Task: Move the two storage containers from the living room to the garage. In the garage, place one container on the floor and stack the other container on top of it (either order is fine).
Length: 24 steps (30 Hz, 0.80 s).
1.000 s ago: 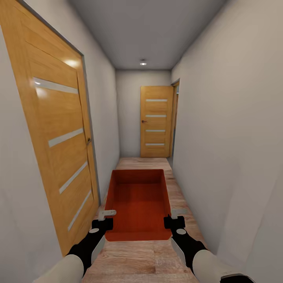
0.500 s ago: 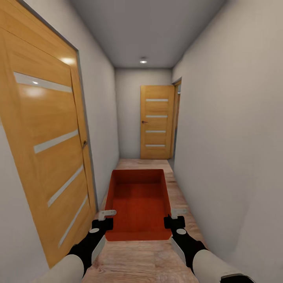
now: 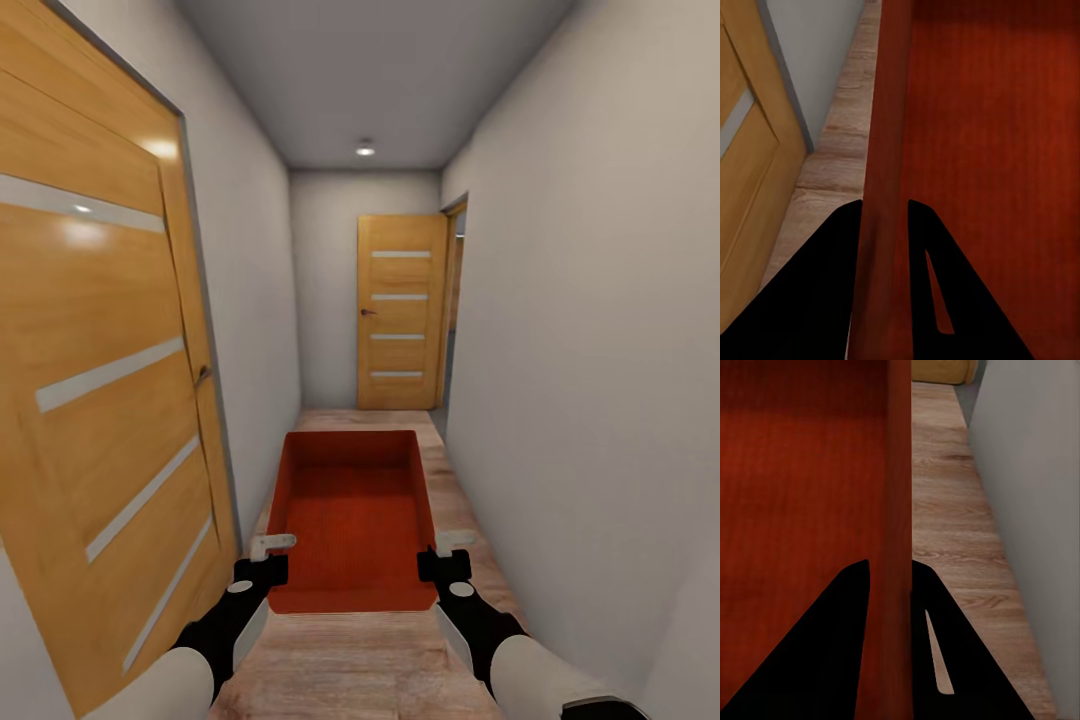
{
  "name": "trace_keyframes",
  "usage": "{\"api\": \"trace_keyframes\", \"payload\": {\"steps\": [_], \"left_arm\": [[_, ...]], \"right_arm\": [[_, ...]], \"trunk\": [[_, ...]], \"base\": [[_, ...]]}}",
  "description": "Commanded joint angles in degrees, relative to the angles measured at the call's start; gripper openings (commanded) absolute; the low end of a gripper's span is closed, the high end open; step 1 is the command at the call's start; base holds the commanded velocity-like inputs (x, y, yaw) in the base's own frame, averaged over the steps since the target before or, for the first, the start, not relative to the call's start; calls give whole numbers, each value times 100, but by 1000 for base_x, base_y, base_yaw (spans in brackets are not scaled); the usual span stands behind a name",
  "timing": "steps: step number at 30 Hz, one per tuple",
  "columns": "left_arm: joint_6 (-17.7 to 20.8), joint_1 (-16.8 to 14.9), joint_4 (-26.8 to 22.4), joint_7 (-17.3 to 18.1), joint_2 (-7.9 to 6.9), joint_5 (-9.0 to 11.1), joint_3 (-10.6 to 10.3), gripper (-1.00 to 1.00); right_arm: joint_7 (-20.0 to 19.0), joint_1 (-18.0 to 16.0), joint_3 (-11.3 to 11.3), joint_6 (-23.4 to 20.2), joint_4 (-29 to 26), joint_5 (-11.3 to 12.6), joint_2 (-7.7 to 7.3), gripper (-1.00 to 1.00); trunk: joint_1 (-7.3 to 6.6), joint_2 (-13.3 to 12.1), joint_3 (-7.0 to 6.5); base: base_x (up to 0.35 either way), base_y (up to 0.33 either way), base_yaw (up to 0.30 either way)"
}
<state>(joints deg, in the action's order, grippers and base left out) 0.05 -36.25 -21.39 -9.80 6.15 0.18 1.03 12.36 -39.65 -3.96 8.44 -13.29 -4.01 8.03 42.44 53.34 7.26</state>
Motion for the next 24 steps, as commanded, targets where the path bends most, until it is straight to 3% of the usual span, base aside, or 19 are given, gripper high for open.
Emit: {"api": "trace_keyframes", "payload": {"steps": [1, 24], "left_arm": [[4, -4, -15, -58, -246, -70, 55, -100], [4, -4, -14, -66, -249, -70, 61, -100]], "right_arm": [[56, -7, 53, 14, 10, -19, -31, -100], [54, -6, 52, 17, 10, -20, -24, -100]], "trunk": [[4, 6, 8], [4, 6, 8]], "base": [[324, 0, 0], [324, 0, 0]]}}
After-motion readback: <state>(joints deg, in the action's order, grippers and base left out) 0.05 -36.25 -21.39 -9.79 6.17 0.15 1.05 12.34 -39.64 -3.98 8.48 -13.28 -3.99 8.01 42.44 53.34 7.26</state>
